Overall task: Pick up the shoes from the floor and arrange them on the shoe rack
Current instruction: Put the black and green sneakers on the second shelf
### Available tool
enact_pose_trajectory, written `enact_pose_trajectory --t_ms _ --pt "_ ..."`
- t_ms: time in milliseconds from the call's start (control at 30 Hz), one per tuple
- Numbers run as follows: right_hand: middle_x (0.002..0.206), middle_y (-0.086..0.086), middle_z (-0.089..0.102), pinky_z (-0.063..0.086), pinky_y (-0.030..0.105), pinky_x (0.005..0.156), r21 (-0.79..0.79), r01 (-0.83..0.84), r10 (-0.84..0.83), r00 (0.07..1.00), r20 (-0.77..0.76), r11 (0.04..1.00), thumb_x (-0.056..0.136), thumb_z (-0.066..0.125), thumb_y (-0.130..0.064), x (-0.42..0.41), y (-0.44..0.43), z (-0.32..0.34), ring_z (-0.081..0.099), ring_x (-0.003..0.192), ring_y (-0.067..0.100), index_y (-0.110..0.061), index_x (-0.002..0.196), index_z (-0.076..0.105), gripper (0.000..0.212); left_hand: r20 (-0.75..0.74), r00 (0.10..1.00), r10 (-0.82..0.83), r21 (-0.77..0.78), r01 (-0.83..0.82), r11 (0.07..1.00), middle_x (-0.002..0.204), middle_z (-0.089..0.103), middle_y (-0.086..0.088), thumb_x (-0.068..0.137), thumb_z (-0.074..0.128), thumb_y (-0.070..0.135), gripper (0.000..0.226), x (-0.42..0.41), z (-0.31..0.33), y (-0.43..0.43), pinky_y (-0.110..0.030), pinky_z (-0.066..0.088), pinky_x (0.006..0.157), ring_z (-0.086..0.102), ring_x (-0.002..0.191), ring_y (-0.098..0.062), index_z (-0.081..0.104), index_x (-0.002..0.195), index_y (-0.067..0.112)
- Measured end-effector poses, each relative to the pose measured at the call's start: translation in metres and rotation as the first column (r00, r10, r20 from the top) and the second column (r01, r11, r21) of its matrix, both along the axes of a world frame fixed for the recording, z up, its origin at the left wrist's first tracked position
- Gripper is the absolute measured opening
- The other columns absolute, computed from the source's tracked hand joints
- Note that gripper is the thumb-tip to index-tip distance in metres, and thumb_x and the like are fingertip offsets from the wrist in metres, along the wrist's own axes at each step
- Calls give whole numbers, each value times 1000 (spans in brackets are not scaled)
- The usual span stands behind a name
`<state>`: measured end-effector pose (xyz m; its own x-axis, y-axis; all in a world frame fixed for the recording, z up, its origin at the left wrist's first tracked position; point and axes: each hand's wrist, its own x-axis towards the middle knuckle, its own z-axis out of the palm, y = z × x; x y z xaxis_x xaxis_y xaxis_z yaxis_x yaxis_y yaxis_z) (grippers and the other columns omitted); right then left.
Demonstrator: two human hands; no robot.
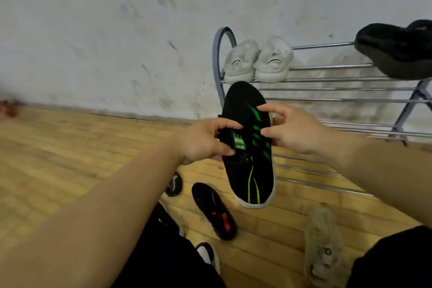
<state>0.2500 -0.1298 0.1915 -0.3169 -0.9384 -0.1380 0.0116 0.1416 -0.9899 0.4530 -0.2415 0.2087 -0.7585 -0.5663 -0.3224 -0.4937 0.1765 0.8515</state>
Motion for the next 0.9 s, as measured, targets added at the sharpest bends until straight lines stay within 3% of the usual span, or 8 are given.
enact_pose_trajectory --t_ms 100,167,400,467,567,667,767,900 --pt "83 2 74 60 33 74 -22 -2 3 1000 31 1000 89 64 13 9 4 -3 74 83 16 -26 126 65 54 46 999 3 -33 -2 999 119 69 -4 87 66 -14 62 10 9 5 -23 58 70 70 95 -12 59 137 22" --pt "88 7 75 60 38 78 -30 7 -6 999 41 1000 89 62 15 13 4 -2 74 87 20 -26 122 66 53 57 998 -11 -54 14 998 121 67 -3 88 66 -11 64 14 10 9 -21 57 68 69 96 -12 56 141 24" --pt "98 14 67 56 48 93 -97 -3 10 998 65 995 92 56 16 47 -10 20 69 92 27 -26 124 65 53 -13 1000 9 -23 -9 1000 130 63 -7 88 64 -13 66 46 31 0 -34 62 81 67 115 -23 55 140 27" --pt "97 11 66 57 49 90 -133 -29 37 998 51 991 95 57 11 60 -18 29 69 92 27 -27 129 64 51 -60 997 48 -16 -49 999 127 66 -6 87 63 -16 67 62 42 -8 -37 61 83 68 113 -22 57 138 26" --pt "104 3 75 60 34 67 -126 -130 143 985 95 983 102 54 -5 81 -31 44 75 85 16 -38 134 58 46 -126 983 133 -66 -142 988 124 68 -5 85 64 -15 69 88 52 -24 -50 60 90 68 113 -25 59 137 30" --pt "105 -6 77 61 35 71 -63 -268 267 963 -33 961 105 52 -18 104 -42 47 76 90 13 -53 137 50 48 -260 922 286 -28 -304 952 127 69 -6 83 67 -10 68 108 51 -40 -58 57 94 67 117 -31 62 134 35" --pt "112 -2 74 58 26 73 -94 -227 221 972 -74 969 104 53 -13 122 -52 31 74 95 10 -48 142 49 51 -323 864 386 35 -397 917 127 69 -7 88 63 -9 64 116 46 -49 -48 60 91 69 115 -31 62 134 35" --pt "114 -1 75 58 39 89 -70 -131 132 991 10 989 104 52 -13 121 -61 4 73 101 14 -44 140 53 47 -255 920 297 55 -293 955 122 72 -4 96 67 10 61 126 50 -49 -40 58 87 73 102 -23 50 146 41"
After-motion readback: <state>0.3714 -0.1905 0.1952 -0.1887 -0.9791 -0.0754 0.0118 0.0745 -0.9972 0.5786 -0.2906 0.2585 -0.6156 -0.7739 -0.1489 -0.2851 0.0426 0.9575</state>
